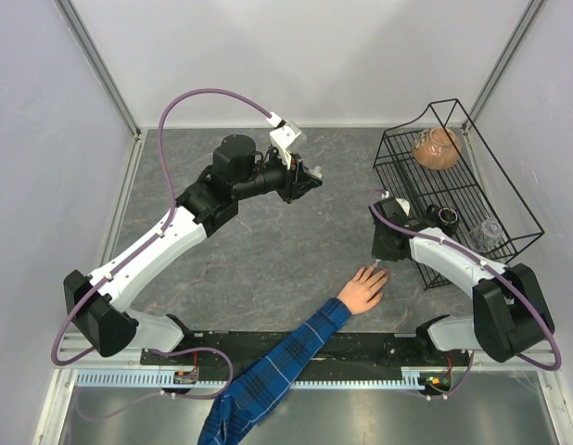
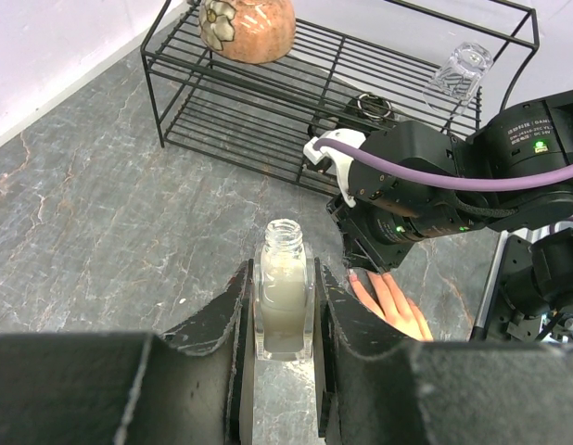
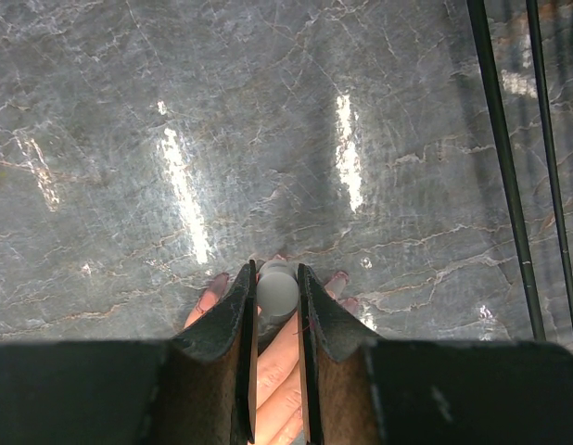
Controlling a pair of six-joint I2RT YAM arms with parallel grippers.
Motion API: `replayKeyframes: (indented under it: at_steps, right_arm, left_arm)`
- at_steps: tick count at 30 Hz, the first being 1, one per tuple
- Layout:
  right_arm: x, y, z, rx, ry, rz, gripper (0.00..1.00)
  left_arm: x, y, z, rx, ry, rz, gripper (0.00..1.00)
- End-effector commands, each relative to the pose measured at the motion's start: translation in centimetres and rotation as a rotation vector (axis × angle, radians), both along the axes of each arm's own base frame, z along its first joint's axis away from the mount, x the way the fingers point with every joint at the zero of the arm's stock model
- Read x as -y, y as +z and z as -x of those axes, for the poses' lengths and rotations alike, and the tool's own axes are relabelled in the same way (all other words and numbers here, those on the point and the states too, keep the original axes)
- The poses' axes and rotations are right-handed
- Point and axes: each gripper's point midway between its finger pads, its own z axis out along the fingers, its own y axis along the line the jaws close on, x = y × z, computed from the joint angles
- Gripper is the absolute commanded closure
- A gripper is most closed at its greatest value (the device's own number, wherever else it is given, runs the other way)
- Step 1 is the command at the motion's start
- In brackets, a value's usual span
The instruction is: Paint the nails
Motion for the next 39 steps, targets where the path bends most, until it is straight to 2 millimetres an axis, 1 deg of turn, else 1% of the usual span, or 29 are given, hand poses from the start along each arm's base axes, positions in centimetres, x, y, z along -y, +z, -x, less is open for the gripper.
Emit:
replayKeyframes:
  at_steps: [1,7,18,21,25,27,29,33,39]
  right_arm:
    - [-0.6,1.3,-1.9,0.051,0.004,-0.017,1.0]
    - [-0.4,1.6,-2.3,0.06,0.0,-0.017,1.0]
    - [-0.1,1.6,-2.3,0.055,-0.003,-0.004,1.0]
    - [0.2,1.9,-2.2,0.057,0.0,0.005,1.0]
    - [0.6,3.1,-1.7,0.07,0.005,0.02,1.0]
    - [0.3,3.1,-1.3,0.06,0.022,-0.002,1.0]
    - [-0.5,2.9,-0.9,0.04,0.05,-0.04,1.0]
    - [-0.9,2.5,-0.3,0.031,0.051,-0.075,1.0]
    - [-1.7,1.7,-0.4,0.016,0.073,-0.103,1.0]
  left_arm:
    - [-0.1,2.9,-0.9,0.095,0.012,0.031,0.98]
    - [-0.1,3.1,-1.0,0.1,0.013,0.032,0.98]
    - [0.0,3.1,-1.1,0.101,0.012,0.035,0.98]
    - [0.0,3.1,-1.2,0.1,0.013,0.033,0.98]
    - [0.0,3.0,-1.2,0.1,0.013,0.035,0.98]
    - [0.1,3.0,-1.2,0.098,0.011,0.04,0.98]
    - [0.2,3.0,-1.2,0.096,0.009,0.044,0.98]
    - [0.2,3.0,-1.0,0.086,0.004,0.05,0.98]
    - [0.1,3.2,-0.8,0.084,0.002,0.054,0.98]
